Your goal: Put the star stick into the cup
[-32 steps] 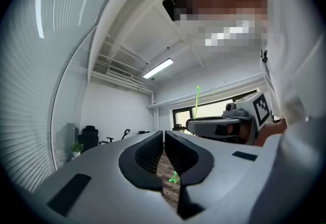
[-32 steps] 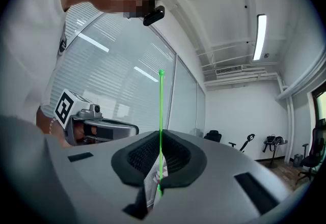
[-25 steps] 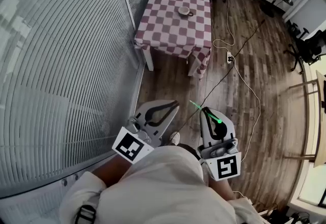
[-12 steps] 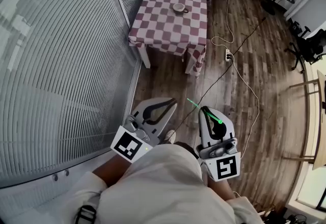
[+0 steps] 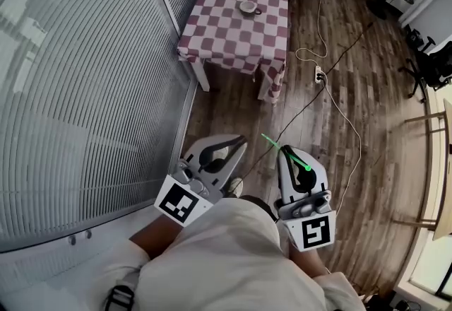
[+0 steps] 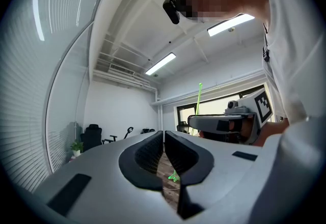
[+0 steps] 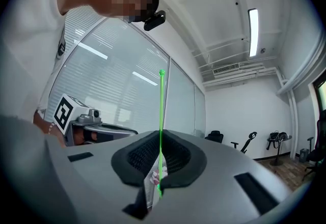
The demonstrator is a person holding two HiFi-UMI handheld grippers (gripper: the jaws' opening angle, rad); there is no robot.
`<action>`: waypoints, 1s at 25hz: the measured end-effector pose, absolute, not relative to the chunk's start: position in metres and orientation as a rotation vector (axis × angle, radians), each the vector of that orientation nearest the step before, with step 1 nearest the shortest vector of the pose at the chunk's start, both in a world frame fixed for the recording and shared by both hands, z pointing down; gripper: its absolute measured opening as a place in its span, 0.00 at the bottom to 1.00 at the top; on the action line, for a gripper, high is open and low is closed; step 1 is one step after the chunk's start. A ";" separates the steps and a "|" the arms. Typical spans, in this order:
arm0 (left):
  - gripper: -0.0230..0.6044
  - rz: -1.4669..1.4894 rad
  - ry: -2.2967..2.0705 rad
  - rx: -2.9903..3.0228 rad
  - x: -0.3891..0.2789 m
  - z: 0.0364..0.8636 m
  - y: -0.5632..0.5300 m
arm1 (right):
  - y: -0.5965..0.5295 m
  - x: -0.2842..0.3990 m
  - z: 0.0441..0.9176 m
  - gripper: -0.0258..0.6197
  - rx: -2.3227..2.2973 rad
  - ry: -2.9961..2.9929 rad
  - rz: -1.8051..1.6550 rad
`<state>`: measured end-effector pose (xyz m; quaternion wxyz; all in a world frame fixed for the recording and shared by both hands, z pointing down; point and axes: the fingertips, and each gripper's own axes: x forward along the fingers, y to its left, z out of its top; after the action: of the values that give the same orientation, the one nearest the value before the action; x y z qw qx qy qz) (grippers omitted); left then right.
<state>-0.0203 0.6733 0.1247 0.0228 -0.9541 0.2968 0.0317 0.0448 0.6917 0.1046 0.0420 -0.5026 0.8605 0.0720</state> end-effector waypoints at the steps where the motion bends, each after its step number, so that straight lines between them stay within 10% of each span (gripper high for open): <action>1: 0.09 0.092 0.915 -2.953 -0.020 0.125 0.673 | 0.690 0.045 0.105 0.10 -1.539 2.633 0.220; 25: 0.09 0.089 0.925 -2.995 -0.045 0.152 0.554 | 0.570 0.021 0.126 0.10 -1.554 2.665 0.210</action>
<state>-0.0446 0.5539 0.1521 0.0028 -0.9551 0.2948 0.0285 0.0213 0.5701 0.1258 0.0248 -0.5023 0.8616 0.0679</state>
